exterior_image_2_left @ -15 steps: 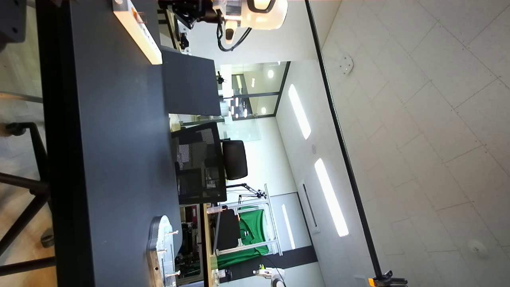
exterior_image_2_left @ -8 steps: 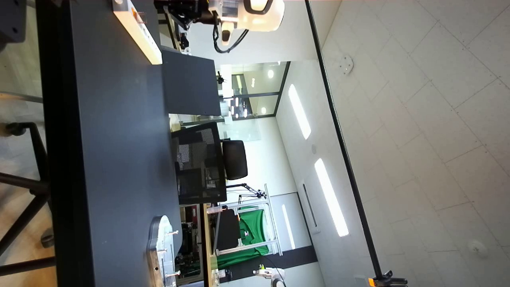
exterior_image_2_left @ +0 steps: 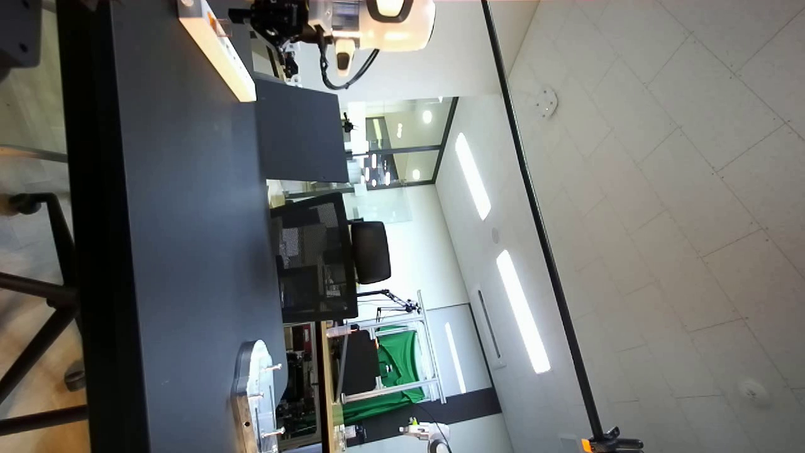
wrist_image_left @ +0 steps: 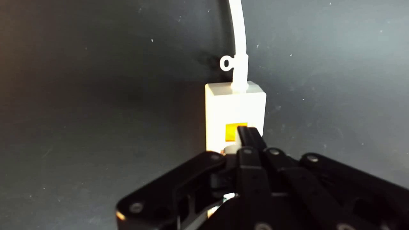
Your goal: Turn off the big switch on the adapter
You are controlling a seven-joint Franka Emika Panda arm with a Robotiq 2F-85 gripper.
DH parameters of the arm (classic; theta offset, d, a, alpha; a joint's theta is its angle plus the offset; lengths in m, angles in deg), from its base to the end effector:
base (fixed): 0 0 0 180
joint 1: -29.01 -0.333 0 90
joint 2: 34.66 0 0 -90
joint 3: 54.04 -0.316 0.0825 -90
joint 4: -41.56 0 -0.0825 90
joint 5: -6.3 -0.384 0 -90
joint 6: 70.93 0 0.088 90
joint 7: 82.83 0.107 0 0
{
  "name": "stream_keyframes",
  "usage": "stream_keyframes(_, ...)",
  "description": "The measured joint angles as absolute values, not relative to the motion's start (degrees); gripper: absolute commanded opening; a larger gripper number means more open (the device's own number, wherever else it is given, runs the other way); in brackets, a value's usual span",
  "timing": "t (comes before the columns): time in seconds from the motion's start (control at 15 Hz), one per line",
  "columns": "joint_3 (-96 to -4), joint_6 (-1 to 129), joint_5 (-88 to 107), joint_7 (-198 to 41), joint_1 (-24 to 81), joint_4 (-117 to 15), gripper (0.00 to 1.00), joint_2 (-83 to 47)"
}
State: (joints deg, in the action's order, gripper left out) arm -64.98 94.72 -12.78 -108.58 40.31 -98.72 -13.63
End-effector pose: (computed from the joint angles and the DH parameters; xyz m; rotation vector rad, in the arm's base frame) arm 0.4852 -0.0167 0.1620 -2.9912 -0.1617 -0.1587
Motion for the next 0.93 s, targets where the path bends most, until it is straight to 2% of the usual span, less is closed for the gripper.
stream_keyframes(0.47, -70.6, 96.8, -12.1, -111.1, 45.7, -98.5, 0.0, -11.0)
stream_keyframes(0.93, -70.9, 96.9, -7.9, -111.3, 47.1, -97.2, 0.0, -8.8)
